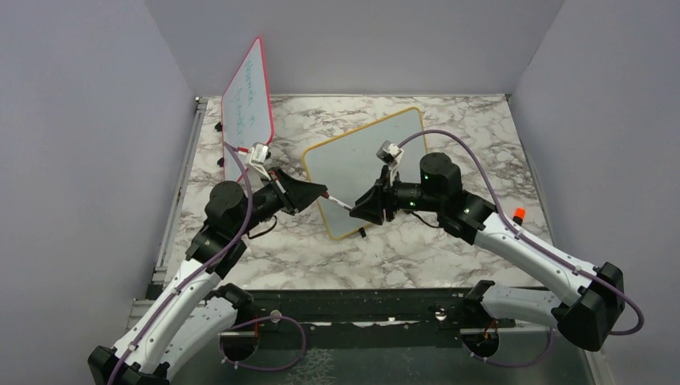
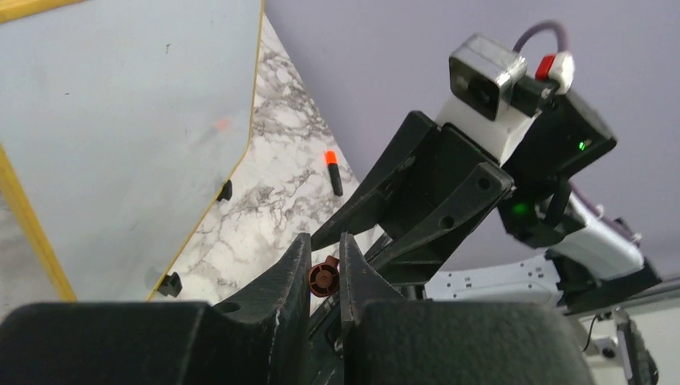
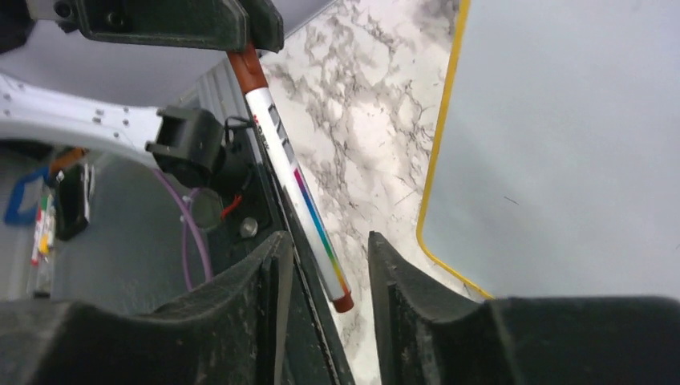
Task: Write a sentence on the whiteboard
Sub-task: Open the whiteboard marker at the center of the board.
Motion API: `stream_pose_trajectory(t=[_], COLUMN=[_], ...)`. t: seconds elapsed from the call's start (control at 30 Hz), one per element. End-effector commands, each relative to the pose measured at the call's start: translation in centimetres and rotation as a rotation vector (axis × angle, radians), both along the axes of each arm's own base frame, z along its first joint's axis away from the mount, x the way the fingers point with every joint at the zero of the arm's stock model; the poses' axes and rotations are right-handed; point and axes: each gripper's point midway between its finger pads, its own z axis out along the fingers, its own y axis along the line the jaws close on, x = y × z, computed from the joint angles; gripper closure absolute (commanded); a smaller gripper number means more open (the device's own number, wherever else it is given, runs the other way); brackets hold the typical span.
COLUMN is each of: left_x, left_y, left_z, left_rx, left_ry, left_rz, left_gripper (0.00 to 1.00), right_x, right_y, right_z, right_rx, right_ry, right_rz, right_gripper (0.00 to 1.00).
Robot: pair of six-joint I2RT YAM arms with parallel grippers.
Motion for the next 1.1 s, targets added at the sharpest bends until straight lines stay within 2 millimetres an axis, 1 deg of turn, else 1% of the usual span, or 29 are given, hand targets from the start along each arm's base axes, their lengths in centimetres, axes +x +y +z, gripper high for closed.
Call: stream_pose_trajectory(t=[0.0, 0.03, 0.1, 0.2, 0.23, 0.33, 0.47, 0.63, 0.83, 0.97, 1.07], left_x=[1.0, 1.0, 0.8, 0.9, 0.8, 0.7, 0.7, 0.7, 0.8, 0.9, 1.0], left_y=[1.6, 1.8, 2.1, 2.6, 2.7, 2.8, 2.9, 2.9, 2.8, 2.8, 2.9], left_z=[1.5, 1.5, 1.5, 1.4, 1.4, 1.7, 2.1, 2.3, 2.3, 2.1, 1.8], left_rx=[-0.135, -0.156, -0.207, -0.26, -0.273, -0.31, -0.35, -0.396, -0.401, -0.408, -0.415], left_ry=[0.014, 0.018, 0.03, 0.045, 0.047, 0.051, 0.069, 0.089, 0.097, 0.11, 0.119], left_rz=[0.135, 0.145, 0.161, 0.184, 0.188, 0.189, 0.19, 0.185, 0.182, 0.186, 0.192], left_gripper=[1.0, 1.0, 1.0, 1.0, 1.0, 1.0, 1.0, 1.0, 1.0, 1.0, 1.0], right_x=[1.0, 0.9, 0.4, 0.3, 0.4, 0.8, 0.9, 0.9, 0.8, 0.7, 0.6], right_y=[-0.3, -0.6, -0.9, -1.0, -1.0, -0.9, -0.4, 0.7, 1.7, 1.9, 2.0], right_z=[4.6, 5.1, 5.9, 6.0, 5.9, 5.5, 5.2, 5.2, 5.5, 5.9, 6.2], right_rx=[0.26, 0.299, 0.381, 0.439, 0.45, 0.478, 0.514, 0.549, 0.551, 0.558, 0.572], right_ry=[-0.018, -0.015, -0.006, 0.026, 0.039, 0.066, 0.103, 0.14, 0.157, 0.168, 0.171], right_rz=[-0.153, -0.169, -0.173, -0.182, -0.194, -0.214, -0.199, -0.152, -0.102, -0.087, -0.077], right_gripper=[0.52, 0.49, 0.44, 0.31, 0.29, 0.28, 0.29, 0.32, 0.41, 0.48, 0.5])
